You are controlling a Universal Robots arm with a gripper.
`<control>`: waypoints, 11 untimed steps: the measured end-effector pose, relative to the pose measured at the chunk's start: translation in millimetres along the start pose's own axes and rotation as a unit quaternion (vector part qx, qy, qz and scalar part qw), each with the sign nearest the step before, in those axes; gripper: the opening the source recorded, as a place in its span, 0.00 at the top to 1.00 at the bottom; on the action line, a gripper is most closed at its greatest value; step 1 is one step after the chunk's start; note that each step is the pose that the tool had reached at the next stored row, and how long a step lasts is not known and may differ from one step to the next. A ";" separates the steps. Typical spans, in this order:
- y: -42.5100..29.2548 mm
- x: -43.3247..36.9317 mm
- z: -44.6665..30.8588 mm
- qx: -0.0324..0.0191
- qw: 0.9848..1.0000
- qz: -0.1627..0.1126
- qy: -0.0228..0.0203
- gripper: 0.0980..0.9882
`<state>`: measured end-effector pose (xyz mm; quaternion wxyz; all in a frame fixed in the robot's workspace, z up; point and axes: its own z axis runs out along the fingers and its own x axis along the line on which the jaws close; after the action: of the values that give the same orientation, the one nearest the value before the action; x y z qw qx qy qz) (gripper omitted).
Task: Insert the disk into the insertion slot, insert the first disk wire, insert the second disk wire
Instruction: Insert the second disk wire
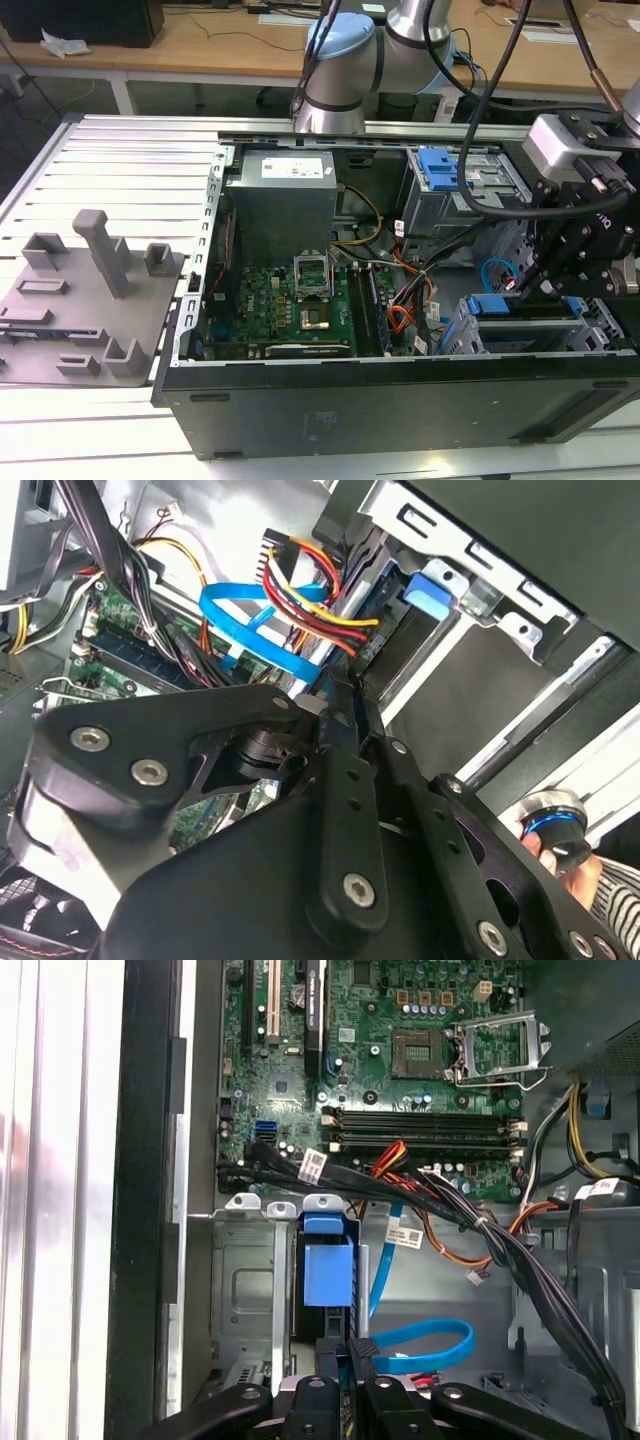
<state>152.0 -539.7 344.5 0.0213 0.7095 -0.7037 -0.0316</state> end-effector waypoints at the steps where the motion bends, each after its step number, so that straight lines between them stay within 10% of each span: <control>1: -1.0 0.0 0.4 0.000 1.000 0.000 0.000 0.93; 11: -2.1 0.6 5.9 0.000 1.000 0.000 -0.002 0.93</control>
<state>153.6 -540.2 338.4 0.0200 0.7095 -0.7036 -0.0330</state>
